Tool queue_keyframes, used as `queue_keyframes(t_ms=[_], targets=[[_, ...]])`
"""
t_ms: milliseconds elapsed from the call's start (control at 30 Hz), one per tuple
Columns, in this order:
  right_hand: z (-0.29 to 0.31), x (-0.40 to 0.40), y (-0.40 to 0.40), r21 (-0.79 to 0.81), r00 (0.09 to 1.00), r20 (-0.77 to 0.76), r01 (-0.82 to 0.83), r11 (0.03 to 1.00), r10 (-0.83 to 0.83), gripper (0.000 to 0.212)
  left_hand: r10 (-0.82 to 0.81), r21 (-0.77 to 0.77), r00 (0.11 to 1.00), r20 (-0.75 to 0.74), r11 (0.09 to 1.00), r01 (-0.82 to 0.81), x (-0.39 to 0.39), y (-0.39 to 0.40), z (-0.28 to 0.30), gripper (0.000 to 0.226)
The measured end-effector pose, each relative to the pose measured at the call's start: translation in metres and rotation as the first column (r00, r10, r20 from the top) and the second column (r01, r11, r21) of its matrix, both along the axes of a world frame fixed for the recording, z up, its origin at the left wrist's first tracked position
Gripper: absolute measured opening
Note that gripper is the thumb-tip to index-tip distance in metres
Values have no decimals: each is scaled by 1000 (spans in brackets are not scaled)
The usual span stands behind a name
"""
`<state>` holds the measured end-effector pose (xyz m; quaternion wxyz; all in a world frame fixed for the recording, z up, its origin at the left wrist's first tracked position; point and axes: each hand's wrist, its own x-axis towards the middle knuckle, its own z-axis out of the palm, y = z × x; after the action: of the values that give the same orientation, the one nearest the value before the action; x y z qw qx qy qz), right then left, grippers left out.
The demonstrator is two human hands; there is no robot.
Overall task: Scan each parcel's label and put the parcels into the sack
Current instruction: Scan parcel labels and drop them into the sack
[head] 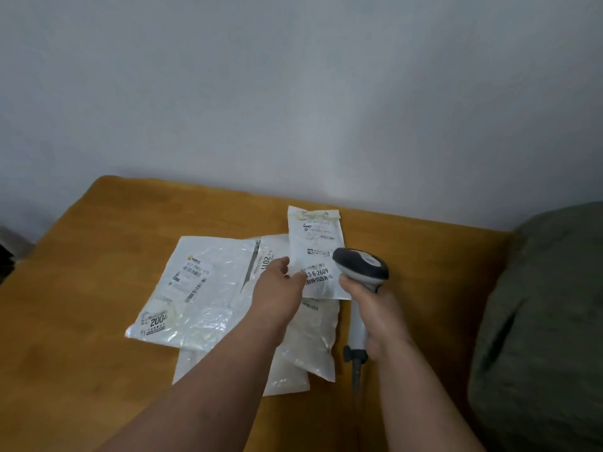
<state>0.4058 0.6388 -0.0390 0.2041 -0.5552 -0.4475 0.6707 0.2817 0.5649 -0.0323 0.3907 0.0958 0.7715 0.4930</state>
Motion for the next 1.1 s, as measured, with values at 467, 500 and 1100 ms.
queue_keyframes(t_ms=[467, 500, 1100], targets=[[-8, -9, -10, -189, 968, -232, 47, 981, -91, 48, 33, 163, 964, 262, 984, -78, -14, 9, -20, 20], [-6, -5, -11, -228, 954, -278, 48, 972, -112, 50, 39, 210, 927, 372, 970, -125, -15, -1, -18, 19], [86, 25, -109, -54, 801, -584, -201, 978, 132, 22, -20, 411, 930, 368, 900, -144, -2, -159, 75, 39]])
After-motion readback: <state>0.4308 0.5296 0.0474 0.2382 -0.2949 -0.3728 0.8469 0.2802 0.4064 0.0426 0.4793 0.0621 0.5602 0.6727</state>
